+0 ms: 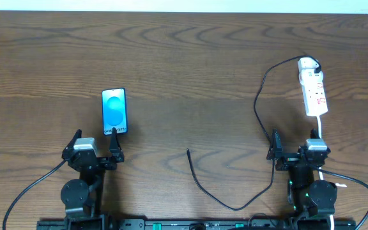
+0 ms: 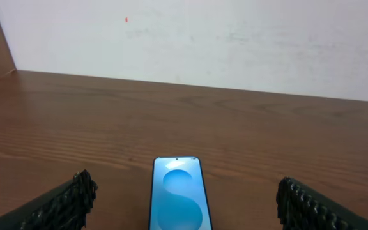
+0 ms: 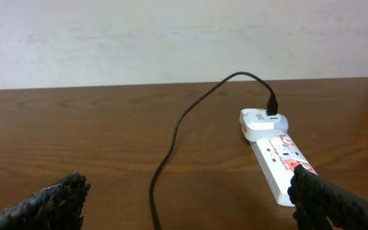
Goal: Plug charger to phone and switch on socket
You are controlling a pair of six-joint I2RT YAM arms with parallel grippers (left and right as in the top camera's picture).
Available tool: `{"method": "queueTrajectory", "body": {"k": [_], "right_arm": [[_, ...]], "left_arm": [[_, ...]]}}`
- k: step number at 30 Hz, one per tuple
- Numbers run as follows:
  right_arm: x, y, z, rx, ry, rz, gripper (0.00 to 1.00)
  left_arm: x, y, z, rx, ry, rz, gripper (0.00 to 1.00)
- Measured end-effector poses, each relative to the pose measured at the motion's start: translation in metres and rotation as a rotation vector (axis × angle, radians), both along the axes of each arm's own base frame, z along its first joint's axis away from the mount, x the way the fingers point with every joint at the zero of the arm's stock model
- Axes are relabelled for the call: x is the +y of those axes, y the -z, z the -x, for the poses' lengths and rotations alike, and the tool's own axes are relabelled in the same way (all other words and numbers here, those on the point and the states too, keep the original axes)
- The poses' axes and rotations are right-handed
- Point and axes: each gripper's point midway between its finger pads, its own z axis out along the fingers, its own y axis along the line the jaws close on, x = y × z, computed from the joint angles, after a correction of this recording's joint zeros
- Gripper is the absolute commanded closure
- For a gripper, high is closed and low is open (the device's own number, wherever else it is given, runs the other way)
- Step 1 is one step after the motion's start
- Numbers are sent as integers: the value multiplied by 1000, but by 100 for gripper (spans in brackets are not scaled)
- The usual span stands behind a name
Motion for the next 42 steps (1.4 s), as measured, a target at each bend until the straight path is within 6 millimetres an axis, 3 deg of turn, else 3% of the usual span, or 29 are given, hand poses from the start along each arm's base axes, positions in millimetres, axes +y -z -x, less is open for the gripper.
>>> {"method": "queueTrajectory", "body": {"k": [13, 20, 32, 42], "right_arm": [[0, 0, 0, 0, 0, 0, 1], [0, 0, 0, 0, 0, 0, 1], [0, 0, 0, -1, 0, 0, 1], [0, 0, 0, -1, 0, 0, 1]], "left_arm": [[-2, -4, 1, 2, 13, 1, 7], [-3, -26, 0, 26, 15, 4, 7], [0, -53, -30, 223, 16, 19, 7], [3, -60, -54, 459, 27, 10, 7]]}}
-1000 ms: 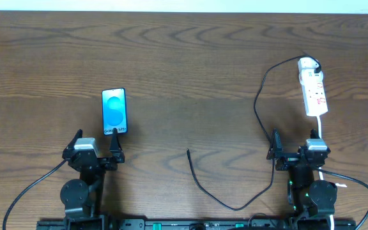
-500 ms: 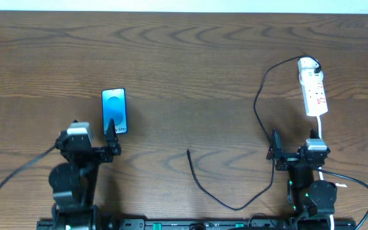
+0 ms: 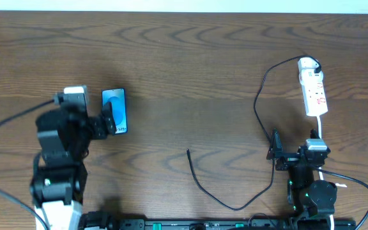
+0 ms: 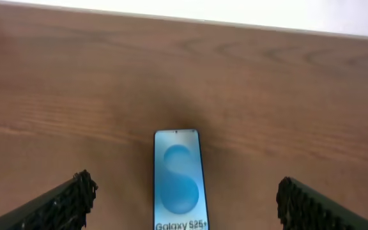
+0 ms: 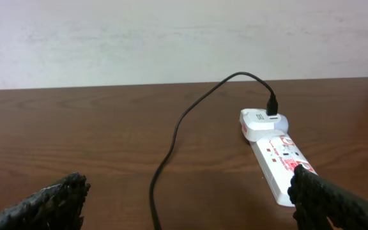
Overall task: Plug charger to phone and switch on socket
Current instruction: 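Move the left gripper forward over the blue Galaxy phone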
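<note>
The phone [image 3: 114,105] lies face up on the table's left half, its blue screen lit [image 4: 178,179]. My left gripper [image 3: 102,125] hangs open above the phone's near end, and the phone shows between its two fingers [image 4: 185,191]. A black charger cable [image 3: 260,115] runs from a white adapter [image 3: 306,63] in the white power strip [image 3: 314,89] down to a loose plug end [image 3: 188,152] at mid-table. My right gripper [image 3: 294,149] rests open and empty near the front edge, with the cable [image 5: 171,147] and the strip [image 5: 276,160] ahead of it [image 5: 187,191].
The wooden table [image 3: 184,57] carries only the phone, cable and strip. The strip's own white lead [image 3: 321,126] runs down past the right arm. A pale wall [image 5: 171,38] bounds the far edge.
My left arm has left its rest spot at the front edge. It now stands higher and further left, looking down on the phone with its jaws still open. The right arm has not moved.
</note>
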You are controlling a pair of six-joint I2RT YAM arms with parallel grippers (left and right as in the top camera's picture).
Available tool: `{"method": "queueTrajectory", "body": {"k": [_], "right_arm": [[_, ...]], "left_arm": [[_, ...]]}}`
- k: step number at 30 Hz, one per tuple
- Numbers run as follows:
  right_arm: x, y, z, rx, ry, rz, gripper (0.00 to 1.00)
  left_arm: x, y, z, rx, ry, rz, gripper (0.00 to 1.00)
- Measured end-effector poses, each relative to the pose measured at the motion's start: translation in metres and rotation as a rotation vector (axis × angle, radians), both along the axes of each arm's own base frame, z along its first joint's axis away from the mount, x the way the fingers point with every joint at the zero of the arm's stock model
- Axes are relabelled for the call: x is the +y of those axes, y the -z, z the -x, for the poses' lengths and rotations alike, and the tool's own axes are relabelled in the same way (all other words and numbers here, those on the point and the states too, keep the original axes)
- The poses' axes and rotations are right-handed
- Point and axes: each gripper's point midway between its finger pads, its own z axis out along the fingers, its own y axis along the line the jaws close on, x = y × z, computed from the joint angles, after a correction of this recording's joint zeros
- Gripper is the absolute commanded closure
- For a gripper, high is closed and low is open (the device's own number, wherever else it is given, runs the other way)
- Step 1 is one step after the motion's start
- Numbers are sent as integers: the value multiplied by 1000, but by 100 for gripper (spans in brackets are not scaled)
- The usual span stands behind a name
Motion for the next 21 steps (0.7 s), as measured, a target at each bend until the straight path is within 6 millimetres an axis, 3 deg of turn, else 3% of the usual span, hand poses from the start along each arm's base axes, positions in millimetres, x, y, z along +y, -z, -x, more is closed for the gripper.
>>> {"method": "queueTrajectory", "body": {"k": [11, 21], "right_arm": [[0, 0, 0, 0, 0, 0, 1], [0, 0, 0, 0, 0, 0, 1]], "left_arm": [[3, -10, -32, 288, 9, 17, 7], [4, 9, -40, 540, 49, 8, 7]]}}
